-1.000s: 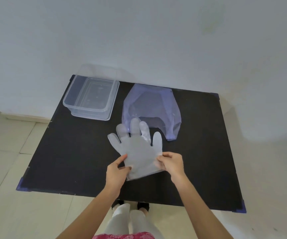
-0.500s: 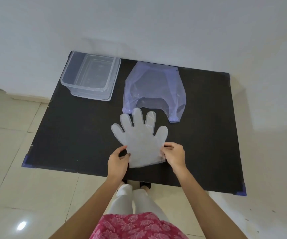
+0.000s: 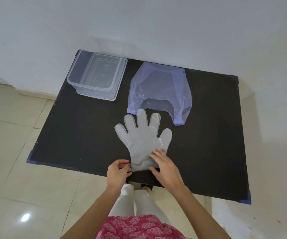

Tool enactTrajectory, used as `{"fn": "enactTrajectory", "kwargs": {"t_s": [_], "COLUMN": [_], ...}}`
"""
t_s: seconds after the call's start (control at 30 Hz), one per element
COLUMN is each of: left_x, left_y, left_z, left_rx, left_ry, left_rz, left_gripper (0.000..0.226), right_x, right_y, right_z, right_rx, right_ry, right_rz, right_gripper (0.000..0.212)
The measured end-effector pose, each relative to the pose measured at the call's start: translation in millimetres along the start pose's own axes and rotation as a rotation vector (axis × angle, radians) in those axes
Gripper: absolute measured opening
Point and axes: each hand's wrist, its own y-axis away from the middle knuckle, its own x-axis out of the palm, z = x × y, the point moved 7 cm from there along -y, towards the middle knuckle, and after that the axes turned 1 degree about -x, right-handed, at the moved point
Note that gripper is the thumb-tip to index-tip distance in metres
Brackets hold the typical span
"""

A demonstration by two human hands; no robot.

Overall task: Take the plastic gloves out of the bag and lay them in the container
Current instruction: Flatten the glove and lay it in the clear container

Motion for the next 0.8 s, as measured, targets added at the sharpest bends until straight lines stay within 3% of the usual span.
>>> {"fn": "enactTrajectory", "kwargs": {"t_s": [0.17,0.5,0.8], "left_x": [5,12,18], "left_y": [2,4,3], "left_z": [-4,-20,-31], "left_rx": [-0.005,0.058,0.054], "left_ry": [-0.063,-0.118,-0.166], "left_rz": [-0.007,-0.007,-0.025], "left_gripper": [0.006,0.008,0.01], "right_x": [10,10,1], "right_y": [-1,-4,7], "right_z": [0,-1,-4], "right_rx": [0.021,0.059,-0.008], "right_ry": [0.036,-0.003,-0.176], "right_rz": [0.089,0.085,-0.093], "right_gripper": [0.06,0.062,0.046]}}
